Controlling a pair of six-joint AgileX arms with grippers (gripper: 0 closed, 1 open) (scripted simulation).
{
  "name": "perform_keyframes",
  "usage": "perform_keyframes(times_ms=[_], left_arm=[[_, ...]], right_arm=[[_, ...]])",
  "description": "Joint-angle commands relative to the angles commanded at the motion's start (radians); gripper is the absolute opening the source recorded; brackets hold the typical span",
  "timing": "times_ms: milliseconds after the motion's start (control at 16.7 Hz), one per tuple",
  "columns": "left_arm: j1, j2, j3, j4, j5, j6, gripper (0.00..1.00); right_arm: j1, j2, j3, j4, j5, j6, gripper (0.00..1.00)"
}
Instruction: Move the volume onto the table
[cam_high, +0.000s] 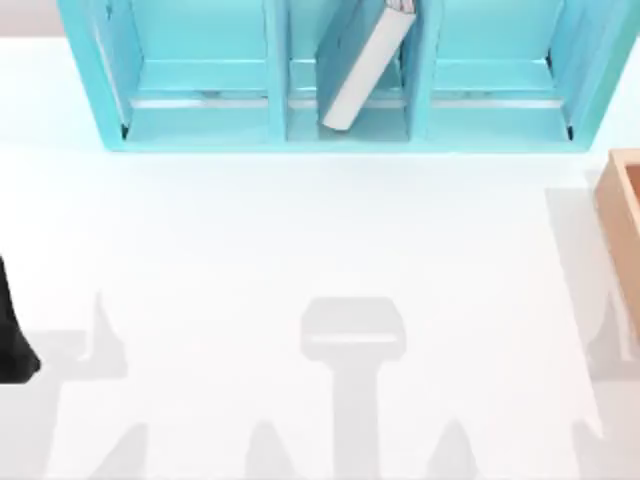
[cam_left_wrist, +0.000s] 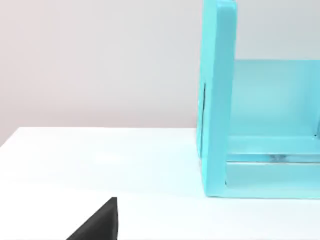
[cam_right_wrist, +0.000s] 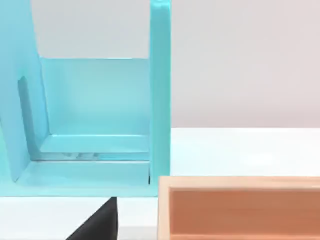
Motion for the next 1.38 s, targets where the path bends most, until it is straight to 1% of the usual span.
perform_keyframes(times_ms=[300, 540, 840, 1380], left_arm=[[0.0, 0.0, 0.0, 0.0, 0.0, 0.0, 1.0], [0.0, 0.0, 0.0, 0.0, 0.0, 0.0, 1.0], [0.0, 0.0, 0.0, 0.0, 0.0, 0.0, 1.0], [0.0, 0.0, 0.0, 0.0, 0.0, 0.0, 1.0]], right_arm=[[0.016, 0.055, 0.03, 0.03, 0.022, 0.011, 1.0], [0.079, 0.259, 0.13, 0.128, 0.093, 0.048, 1.0], [0.21, 0.684, 0.321, 0.315, 0.226, 0.119, 1.0], [0.488, 1.643, 0.769, 0.744, 0.513, 0.285, 1.0]])
